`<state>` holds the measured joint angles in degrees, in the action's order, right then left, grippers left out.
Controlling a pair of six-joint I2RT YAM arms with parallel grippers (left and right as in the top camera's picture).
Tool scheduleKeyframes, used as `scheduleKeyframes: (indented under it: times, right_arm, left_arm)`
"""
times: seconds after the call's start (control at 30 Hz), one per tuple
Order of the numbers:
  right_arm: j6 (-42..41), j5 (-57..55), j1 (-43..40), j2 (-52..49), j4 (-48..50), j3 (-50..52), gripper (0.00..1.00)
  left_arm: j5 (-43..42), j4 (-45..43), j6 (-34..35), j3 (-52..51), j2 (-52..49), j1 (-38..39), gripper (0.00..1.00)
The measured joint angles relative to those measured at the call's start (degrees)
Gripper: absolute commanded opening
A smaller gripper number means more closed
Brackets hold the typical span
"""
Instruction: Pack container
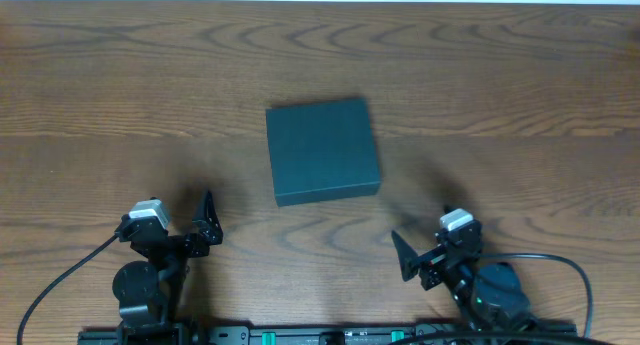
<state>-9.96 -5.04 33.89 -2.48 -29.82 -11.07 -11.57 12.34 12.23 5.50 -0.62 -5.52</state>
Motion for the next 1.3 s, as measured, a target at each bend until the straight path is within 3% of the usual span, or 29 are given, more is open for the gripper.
scheduleKeyframes:
  times: [1.3]
  right_arm:
    - [-0.57, 0.04, 1.25, 1.66, 2.84, 2.58, 0.99]
  left_arm:
    - [0.00, 0.00, 0.00, 0.00, 0.00, 0.00, 0.98]
